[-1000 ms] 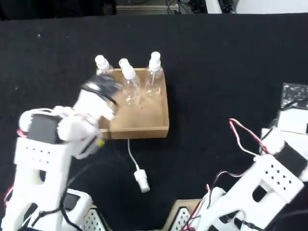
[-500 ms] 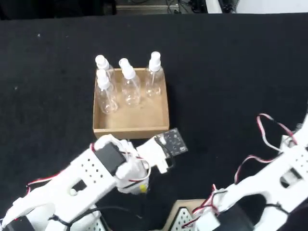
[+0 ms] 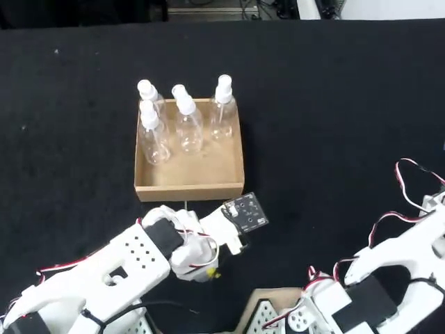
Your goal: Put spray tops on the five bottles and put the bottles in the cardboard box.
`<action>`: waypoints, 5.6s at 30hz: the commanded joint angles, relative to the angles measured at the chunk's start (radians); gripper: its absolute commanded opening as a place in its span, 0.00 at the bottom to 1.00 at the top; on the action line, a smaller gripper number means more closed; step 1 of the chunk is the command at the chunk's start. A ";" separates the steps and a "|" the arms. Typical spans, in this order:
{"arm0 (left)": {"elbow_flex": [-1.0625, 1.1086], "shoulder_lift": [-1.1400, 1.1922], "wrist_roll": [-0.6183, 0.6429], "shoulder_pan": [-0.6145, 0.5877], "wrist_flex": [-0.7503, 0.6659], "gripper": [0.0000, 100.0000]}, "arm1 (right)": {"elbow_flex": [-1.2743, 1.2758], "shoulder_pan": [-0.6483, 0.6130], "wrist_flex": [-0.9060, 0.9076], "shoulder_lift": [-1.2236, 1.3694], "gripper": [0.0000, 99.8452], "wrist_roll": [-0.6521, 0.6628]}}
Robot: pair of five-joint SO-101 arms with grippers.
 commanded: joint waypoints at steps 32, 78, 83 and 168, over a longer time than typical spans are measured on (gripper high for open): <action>0.024 0.158 0.092 0.008 -0.135 0.25 | -0.071 0.020 -0.023 -0.008 0.01 0.038; -0.282 0.146 -0.020 0.147 0.364 0.16 | -0.071 0.014 -0.018 -0.013 0.01 0.032; -0.449 0.146 -0.071 0.147 0.526 0.16 | -0.071 0.012 -0.018 -0.013 0.01 0.032; -0.364 0.532 -0.601 -1.890 -0.207 0.24 | 0.644 -0.922 0.011 -0.588 0.01 -0.456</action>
